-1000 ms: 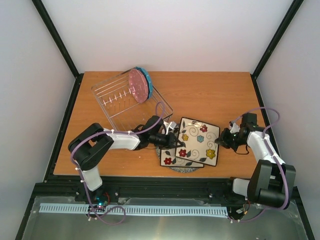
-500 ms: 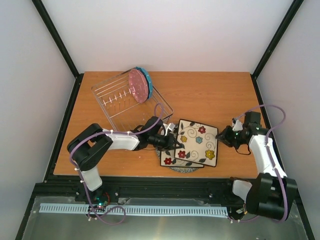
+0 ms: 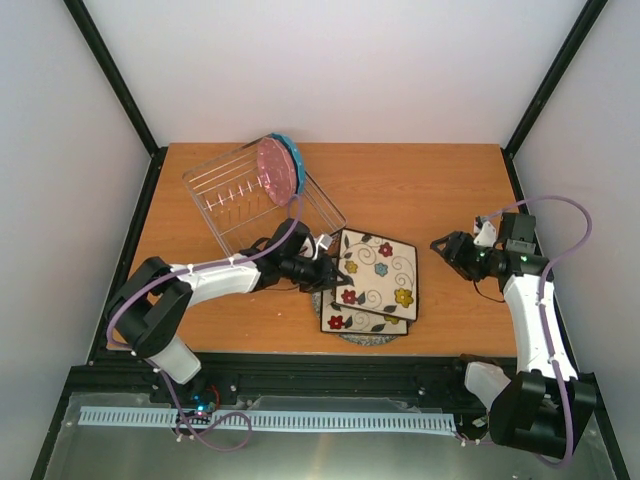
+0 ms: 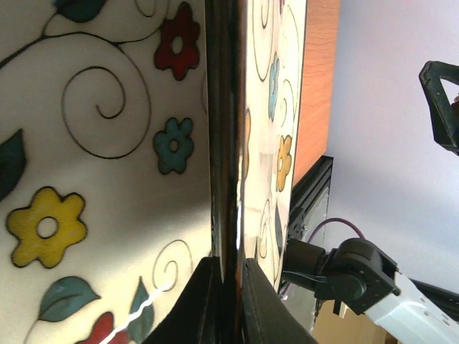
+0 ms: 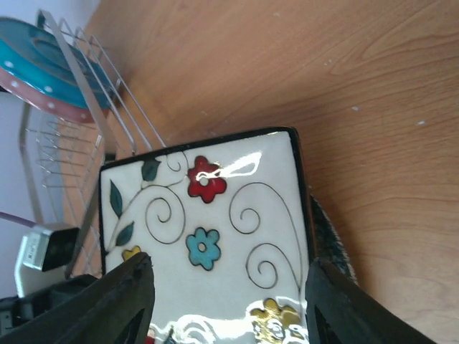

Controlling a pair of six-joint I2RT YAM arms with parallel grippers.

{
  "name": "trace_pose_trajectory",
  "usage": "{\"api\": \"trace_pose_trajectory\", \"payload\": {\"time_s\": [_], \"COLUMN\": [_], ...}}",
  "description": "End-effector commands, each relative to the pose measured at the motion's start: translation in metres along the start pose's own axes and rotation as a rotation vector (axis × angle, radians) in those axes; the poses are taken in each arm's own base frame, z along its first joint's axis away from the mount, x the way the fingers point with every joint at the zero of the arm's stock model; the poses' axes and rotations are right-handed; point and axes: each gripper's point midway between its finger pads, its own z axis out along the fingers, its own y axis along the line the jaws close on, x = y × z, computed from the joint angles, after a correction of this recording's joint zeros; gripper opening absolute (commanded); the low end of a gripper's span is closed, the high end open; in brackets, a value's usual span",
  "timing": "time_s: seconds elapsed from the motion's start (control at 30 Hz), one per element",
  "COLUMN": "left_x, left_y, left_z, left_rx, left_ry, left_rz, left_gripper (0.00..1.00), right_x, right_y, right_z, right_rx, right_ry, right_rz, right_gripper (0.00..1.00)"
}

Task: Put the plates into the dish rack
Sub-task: Pick up the plate at the center of the board, then move the dish rack to the center of the board.

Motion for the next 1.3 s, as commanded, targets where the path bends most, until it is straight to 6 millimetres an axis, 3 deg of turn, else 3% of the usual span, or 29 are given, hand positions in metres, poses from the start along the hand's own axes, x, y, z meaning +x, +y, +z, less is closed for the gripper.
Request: {"api": "trace_pose_trajectory", "payload": {"time_s": [0.0, 0.17, 0.37, 0.63, 0.77, 0.97, 1.1, 1.27], "left_x": [-0.024, -0.022, -0.009, -0.008, -0.02, -0.037, -0.04, -0.04], "left_y": [-0.114, -0.148, -0.164, -0.2, -0.186, -0.143, -0.126, -0.114], "left_z": [-0.041, -0.062, -0.078, -0.123, -0.153, -0.2, -0.21, -0.21], "left_rx": [0.29, 0.383, 0.478, 0.521, 0.488, 0.454, 0.439, 0.419], "left_ry": [-0.078, -0.085, -0.064, -0.139, -0.208, -0.28, -0.272, -0.254], "left_rz": [0.213, 0.231, 0.205, 0.275, 0.283, 0.27, 0.265, 0.264], "left_gripper": [0.01, 0.01, 0.01, 0.01, 0.01, 0.01, 0.01, 0.01], "right_x": [-0.013, -0.014, -0.024, -0.041, -0.049, -0.045, -0.031, -0.023], "right_y": [0.025, 0.03, 0.039, 0.067, 0.083, 0.126, 0.163, 0.205], "right_z": [-0.012, -0.019, -0.032, -0.052, -0.052, -0.042, -0.033, -0.036], "right_rx": [-0.085, -0.084, -0.077, -0.16, -0.256, -0.469, -0.501, -0.589], "right_ry": [-0.065, -0.08, -0.132, -0.233, -0.236, -0.07, 0.056, 0.095], "right_rz": [-0.027, -0.036, -0.048, -0.06, -0.033, -0.091, -0.223, -0.362], "right_gripper": [0.58, 0.61, 0.65, 0.68, 0.76, 0.76, 0.73, 0.71]}}
